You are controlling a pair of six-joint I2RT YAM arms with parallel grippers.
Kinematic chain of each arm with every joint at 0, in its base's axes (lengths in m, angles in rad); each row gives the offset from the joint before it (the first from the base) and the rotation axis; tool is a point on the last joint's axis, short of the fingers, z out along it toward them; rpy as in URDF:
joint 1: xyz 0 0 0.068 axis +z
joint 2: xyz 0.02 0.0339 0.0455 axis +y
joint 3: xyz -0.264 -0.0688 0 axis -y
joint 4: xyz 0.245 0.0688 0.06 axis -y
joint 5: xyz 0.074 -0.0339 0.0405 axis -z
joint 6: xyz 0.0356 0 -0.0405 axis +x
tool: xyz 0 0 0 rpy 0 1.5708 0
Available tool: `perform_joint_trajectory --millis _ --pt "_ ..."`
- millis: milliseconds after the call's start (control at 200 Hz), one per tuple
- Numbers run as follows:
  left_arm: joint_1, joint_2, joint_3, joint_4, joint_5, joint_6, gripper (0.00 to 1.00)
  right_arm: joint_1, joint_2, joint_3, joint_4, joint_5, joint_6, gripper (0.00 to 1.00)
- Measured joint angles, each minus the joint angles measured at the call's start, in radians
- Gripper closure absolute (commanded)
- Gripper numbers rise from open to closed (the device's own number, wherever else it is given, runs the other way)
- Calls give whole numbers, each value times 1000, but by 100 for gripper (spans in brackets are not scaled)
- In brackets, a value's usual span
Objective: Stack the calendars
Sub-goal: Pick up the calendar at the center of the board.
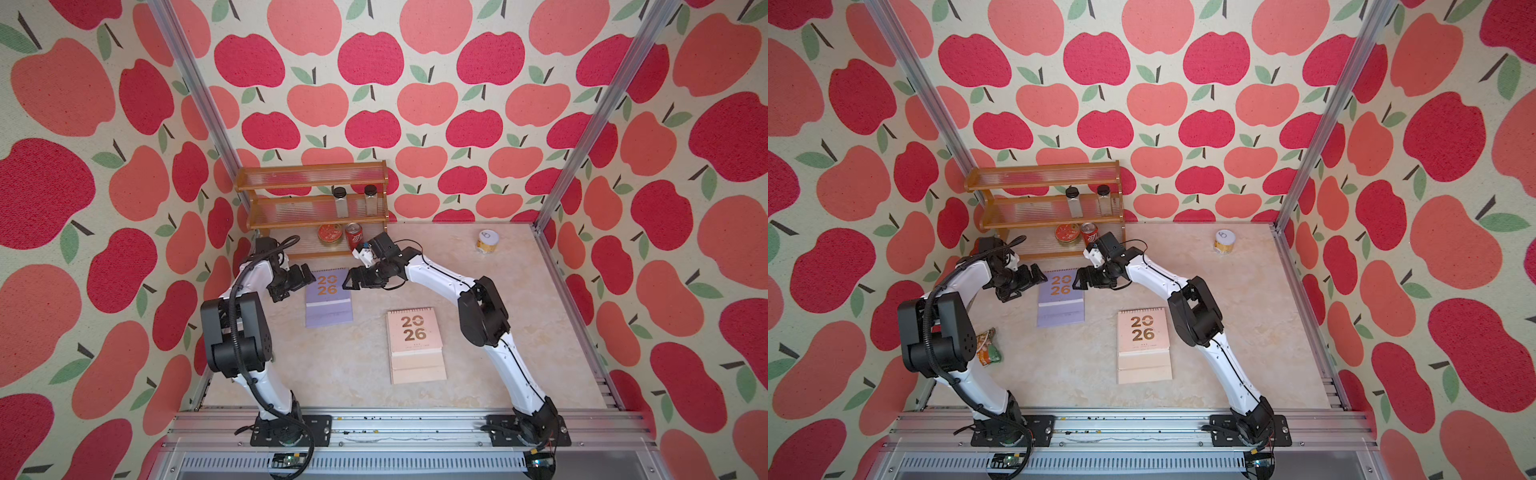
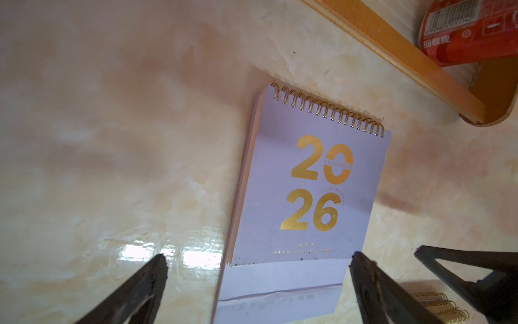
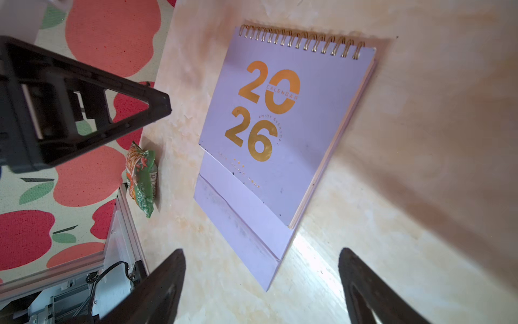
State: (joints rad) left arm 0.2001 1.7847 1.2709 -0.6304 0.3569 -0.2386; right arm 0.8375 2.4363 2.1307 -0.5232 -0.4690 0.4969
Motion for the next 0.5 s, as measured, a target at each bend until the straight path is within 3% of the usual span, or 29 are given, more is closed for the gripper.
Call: perform_joint_trajectory --millis 500 --pt "-21 95 2 39 82 -71 0 7 64 38 -53 16 32 14"
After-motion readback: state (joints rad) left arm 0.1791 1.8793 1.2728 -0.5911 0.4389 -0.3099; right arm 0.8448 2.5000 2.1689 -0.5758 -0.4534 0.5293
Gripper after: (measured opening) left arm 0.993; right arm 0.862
